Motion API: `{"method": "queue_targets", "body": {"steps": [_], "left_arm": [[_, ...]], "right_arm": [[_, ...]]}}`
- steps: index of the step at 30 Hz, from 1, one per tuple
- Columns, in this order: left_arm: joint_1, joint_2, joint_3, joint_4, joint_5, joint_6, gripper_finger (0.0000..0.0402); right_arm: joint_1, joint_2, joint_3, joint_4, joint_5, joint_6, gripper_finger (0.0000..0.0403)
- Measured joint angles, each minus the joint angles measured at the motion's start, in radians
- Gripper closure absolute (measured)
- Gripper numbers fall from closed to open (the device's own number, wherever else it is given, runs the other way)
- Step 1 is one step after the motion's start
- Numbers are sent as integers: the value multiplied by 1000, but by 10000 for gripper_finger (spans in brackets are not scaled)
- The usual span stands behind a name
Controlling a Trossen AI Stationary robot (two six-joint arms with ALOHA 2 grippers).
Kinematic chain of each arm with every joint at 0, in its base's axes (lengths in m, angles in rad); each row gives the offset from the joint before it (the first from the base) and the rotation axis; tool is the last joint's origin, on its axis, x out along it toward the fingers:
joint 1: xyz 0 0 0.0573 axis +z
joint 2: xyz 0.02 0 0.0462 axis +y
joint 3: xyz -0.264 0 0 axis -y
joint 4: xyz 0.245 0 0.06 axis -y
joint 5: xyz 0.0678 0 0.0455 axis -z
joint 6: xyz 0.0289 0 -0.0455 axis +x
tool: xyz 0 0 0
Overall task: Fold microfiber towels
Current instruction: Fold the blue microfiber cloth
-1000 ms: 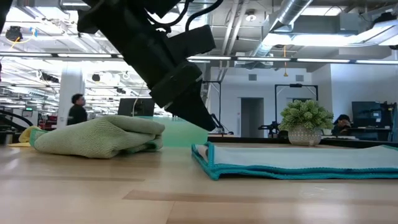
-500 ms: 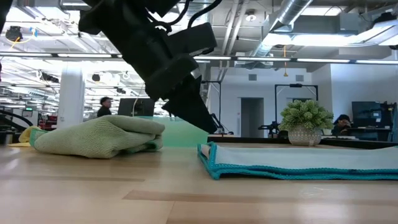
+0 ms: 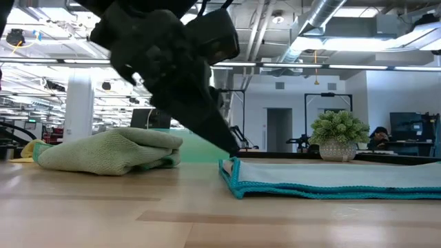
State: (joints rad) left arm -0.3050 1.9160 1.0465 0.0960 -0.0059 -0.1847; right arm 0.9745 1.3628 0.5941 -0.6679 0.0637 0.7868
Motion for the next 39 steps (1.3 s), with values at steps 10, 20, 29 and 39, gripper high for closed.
{"method": "queue_targets", "body": {"steps": [10, 20, 29, 39], "left_arm": [[2, 0, -6, 48, -34, 46, 287], [1, 7, -3, 136, -28, 67, 316], [18, 99, 21, 67, 133, -20, 344], [15, 82, 92, -23, 168, -8, 354]], "right_arm": [[-12, 0, 25, -14, -48, 0, 374], [-72, 0, 36, -34, -34, -1, 384], [-49, 0, -18, 60, -163, 1, 386], [-47, -3, 2, 19, -152, -2, 391]]}}
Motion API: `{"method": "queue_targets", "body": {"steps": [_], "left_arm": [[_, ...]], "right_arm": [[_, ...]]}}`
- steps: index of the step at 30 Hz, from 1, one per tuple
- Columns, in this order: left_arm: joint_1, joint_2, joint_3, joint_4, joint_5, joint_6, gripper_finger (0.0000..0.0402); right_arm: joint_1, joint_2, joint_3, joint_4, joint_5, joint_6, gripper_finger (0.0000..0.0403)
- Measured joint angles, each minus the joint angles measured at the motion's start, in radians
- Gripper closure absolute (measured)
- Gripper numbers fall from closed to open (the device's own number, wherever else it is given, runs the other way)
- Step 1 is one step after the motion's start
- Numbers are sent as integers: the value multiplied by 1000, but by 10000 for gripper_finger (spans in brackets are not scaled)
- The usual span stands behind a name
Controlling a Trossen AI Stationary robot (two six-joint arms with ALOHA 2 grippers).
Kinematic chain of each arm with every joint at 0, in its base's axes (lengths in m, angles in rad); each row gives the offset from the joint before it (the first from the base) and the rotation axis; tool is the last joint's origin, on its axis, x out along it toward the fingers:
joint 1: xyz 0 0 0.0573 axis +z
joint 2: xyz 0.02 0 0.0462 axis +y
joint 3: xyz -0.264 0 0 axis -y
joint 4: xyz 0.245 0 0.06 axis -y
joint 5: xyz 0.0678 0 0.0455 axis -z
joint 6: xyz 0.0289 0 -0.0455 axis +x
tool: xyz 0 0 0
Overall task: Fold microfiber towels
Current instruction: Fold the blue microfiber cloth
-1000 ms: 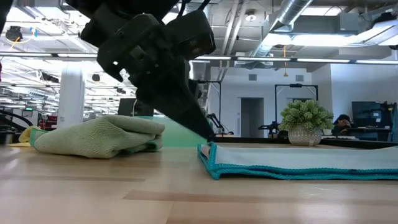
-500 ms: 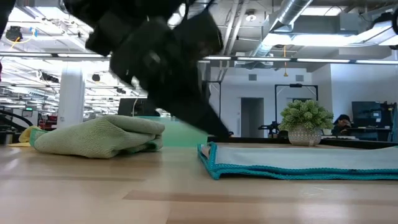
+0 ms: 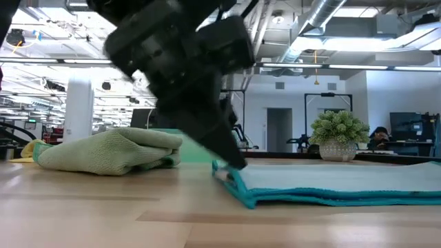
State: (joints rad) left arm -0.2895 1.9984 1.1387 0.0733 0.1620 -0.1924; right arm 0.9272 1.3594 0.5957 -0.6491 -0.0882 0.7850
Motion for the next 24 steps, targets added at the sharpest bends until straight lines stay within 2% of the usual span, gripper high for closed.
{"method": "queue_targets", "body": {"steps": [7, 9, 13, 21, 24], "left_arm": [[-3, -3, 42, -3, -61, 34, 354], [-3, 2, 42, -18, -91, 34, 354], [0, 43, 41, -69, -148, 18, 354], [8, 47, 44, -98, -43, -4, 354], [-13, 17, 39, -117, -43, 10, 354]], "right_arm": [[-14, 0, 62, -163, 49, -20, 387], [-27, 0, 60, -192, 94, -18, 382], [-74, 0, 27, -113, 180, -34, 379], [-211, -6, -57, -3, 201, -77, 391], [-259, -5, -64, -19, 280, -122, 387]]}}
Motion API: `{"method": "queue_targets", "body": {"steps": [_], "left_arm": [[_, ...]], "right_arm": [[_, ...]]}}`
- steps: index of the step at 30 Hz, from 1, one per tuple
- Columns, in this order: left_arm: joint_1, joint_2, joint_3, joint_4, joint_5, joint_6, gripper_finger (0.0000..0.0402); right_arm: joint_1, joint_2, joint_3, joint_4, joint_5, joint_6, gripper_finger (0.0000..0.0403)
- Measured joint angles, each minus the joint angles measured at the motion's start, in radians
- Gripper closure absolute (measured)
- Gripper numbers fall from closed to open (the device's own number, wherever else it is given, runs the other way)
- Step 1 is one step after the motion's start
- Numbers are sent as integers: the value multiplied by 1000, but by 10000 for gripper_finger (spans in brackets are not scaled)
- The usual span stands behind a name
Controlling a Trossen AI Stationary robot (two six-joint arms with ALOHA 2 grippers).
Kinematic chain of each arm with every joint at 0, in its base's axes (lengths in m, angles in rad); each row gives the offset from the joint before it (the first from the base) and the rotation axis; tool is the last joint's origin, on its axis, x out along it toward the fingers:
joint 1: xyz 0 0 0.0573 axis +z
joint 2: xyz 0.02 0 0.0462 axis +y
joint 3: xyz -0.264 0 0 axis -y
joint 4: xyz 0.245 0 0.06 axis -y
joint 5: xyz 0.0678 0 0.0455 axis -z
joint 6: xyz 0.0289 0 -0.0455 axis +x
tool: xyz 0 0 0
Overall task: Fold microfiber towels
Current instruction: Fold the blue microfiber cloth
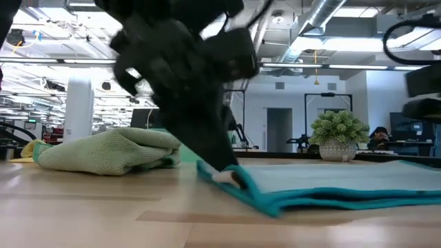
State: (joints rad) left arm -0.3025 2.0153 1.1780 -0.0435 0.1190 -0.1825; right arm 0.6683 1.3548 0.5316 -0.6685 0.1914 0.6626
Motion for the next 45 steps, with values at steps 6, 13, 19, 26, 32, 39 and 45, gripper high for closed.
{"method": "queue_targets", "body": {"steps": [6, 13, 19, 26, 32, 39, 45], "left_arm": [[-39, -45, 2, 101, -199, 78, 354], [-11, -44, 1, -84, -477, -31, 354], [32, -21, 0, -180, -449, -138, 354], [10, -20, 6, -155, -222, -104, 354], [-37, -22, 39, -127, -226, 26, 354], [-39, -22, 50, -93, -359, 59, 354], [-51, -22, 51, -92, -256, 72, 354]], "right_arm": [[-123, 7, -10, -33, 282, -35, 387], [-142, 6, 38, -50, 203, -50, 391], [-113, 7, 8, 118, 13, -75, 382], [-170, -2, -21, 60, 168, -149, 392], [-249, 0, 21, -38, 310, -192, 381], [-194, 0, 72, 99, 228, -233, 386], [-93, 31, 74, 483, 97, -251, 356]]}}
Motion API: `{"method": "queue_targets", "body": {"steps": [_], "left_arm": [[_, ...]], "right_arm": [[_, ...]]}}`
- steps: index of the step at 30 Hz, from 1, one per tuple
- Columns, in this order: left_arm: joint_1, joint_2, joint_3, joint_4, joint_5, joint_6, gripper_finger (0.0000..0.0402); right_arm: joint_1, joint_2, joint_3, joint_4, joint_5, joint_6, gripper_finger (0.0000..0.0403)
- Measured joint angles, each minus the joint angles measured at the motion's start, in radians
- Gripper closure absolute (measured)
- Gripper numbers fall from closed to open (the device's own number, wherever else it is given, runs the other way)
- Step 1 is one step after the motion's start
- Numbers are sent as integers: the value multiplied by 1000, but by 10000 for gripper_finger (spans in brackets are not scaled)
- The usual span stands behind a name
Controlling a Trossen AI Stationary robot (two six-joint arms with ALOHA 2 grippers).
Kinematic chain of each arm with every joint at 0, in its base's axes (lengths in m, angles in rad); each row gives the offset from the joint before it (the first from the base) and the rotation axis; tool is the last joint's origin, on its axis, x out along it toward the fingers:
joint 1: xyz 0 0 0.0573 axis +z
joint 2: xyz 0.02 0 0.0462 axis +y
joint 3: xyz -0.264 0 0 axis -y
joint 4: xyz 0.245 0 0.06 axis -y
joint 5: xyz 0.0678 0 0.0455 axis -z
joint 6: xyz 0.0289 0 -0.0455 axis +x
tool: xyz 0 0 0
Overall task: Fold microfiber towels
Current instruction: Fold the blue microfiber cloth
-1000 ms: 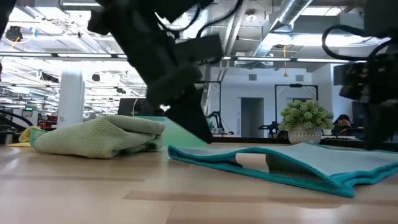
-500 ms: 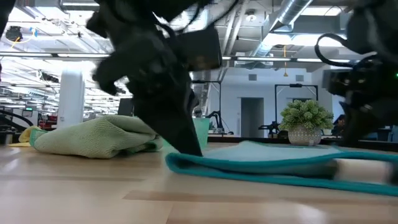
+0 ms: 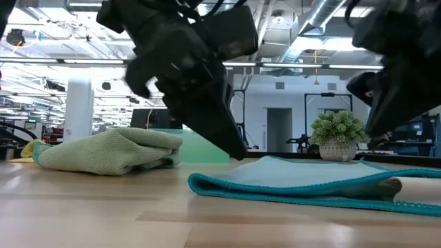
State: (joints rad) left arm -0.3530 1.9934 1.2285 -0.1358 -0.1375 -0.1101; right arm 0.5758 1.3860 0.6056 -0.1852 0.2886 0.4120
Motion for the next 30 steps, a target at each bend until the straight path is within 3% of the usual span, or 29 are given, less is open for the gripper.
{"method": "queue_targets", "body": {"steps": [8, 12, 16, 22, 30], "left_arm": [[-51, 0, 0, 161, 28, 209, 354], [-72, 0, 0, 194, 27, 257, 354], [-88, 3, 0, 245, 25, 264, 354], [-126, 4, 0, 257, -18, 290, 354], [-211, 4, 0, 265, -199, 369, 316]], "right_arm": [[120, 211, 1, 420, -146, -153, 248], [164, 329, 2, 548, -184, -210, 204], [185, 402, 35, 569, -178, -206, 186], [190, 427, 62, 541, -143, -202, 210], [194, 309, 60, 208, 8, -44, 332]]}}
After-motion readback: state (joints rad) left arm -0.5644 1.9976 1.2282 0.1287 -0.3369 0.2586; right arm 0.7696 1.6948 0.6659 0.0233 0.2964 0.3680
